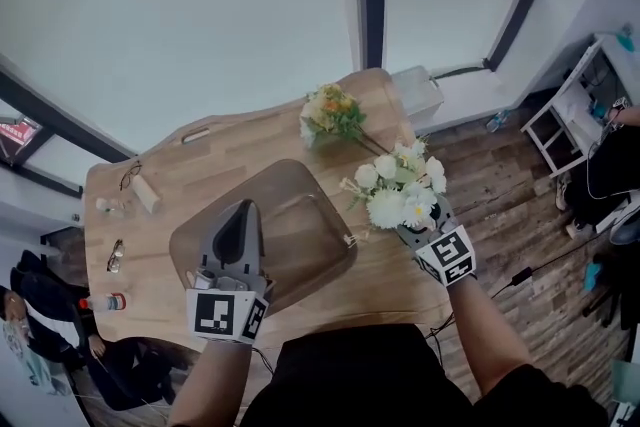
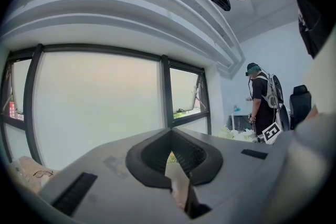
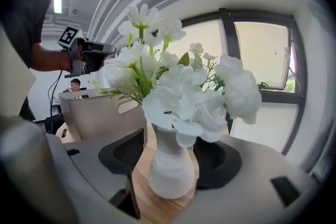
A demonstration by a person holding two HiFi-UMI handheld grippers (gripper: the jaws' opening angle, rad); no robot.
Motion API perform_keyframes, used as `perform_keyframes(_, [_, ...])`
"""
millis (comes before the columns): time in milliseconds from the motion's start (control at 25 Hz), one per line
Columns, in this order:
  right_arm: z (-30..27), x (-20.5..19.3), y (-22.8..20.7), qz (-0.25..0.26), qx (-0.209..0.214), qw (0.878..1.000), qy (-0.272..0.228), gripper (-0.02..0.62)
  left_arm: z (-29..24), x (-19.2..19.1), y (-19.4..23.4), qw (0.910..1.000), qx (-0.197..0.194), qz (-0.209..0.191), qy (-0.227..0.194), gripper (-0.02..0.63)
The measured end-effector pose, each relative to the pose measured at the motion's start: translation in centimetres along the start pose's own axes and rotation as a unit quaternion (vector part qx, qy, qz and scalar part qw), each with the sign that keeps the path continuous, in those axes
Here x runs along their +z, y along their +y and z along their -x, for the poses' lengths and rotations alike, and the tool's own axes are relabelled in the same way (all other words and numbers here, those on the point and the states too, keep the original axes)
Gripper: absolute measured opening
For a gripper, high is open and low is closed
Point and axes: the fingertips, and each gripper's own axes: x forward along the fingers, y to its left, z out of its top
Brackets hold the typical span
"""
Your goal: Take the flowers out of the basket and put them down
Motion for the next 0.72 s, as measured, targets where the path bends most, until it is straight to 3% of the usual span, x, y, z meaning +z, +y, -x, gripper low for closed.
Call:
perform_keyframes(480, [5.2,2.9,-0.2,0.01,-0.065,0.998,-0.022,0.296,3.2,0.2,1.9,0.9999,0.008,0.005,-0.009,0.0])
perform_keyframes(720, [9.0,6.5,-0.6,-0.008,-0.106,0.992,-0.075,0.286,4.7,0.1,3.3,0.9997,0.013,0.015,-0.015,0.0])
